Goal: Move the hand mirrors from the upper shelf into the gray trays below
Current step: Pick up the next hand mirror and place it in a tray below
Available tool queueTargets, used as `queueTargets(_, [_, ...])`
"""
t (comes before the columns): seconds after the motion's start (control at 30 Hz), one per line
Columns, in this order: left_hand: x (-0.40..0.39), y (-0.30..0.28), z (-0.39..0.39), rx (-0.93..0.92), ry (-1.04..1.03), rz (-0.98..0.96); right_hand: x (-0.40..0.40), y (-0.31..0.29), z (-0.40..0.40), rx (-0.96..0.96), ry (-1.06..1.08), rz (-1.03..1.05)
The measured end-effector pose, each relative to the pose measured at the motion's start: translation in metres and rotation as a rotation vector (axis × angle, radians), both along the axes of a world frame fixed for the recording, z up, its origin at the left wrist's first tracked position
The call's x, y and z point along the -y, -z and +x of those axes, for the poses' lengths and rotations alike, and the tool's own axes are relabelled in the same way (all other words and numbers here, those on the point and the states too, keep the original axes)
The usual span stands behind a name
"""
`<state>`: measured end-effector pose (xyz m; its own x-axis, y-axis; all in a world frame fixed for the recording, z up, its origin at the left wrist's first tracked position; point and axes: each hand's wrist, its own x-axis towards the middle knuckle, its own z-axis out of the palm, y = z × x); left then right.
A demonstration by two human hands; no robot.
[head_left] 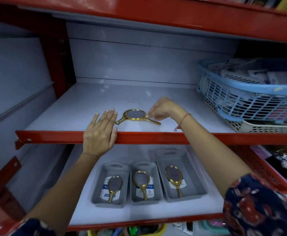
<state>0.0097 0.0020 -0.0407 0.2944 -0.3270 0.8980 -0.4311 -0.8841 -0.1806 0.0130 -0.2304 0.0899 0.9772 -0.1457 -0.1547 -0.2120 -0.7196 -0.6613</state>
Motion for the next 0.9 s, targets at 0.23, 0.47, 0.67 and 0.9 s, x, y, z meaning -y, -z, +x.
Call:
queueTargets(0.23, [0.001, 0.000, 0.002, 0.029, 0.007, 0.007, 0.001, 0.013, 0.036, -0.302, -0.023, -0.138])
queueTargets(0.47, [-0.001, -0.001, 0.001, 0.041, 0.004, 0.014, 0.007, 0.005, 0.018, -0.296, -0.008, 0.099])
queueTargets(0.67, [0.000, 0.000, 0.000, 0.039, -0.004, 0.015, 0.025, 0.000, -0.049, -0.185, -0.071, 0.549])
queueTargets(0.9, [0.000, 0.002, -0.005, 0.005, 0.005, 0.010, 0.041, 0.042, -0.137, -0.260, -0.149, 0.715])
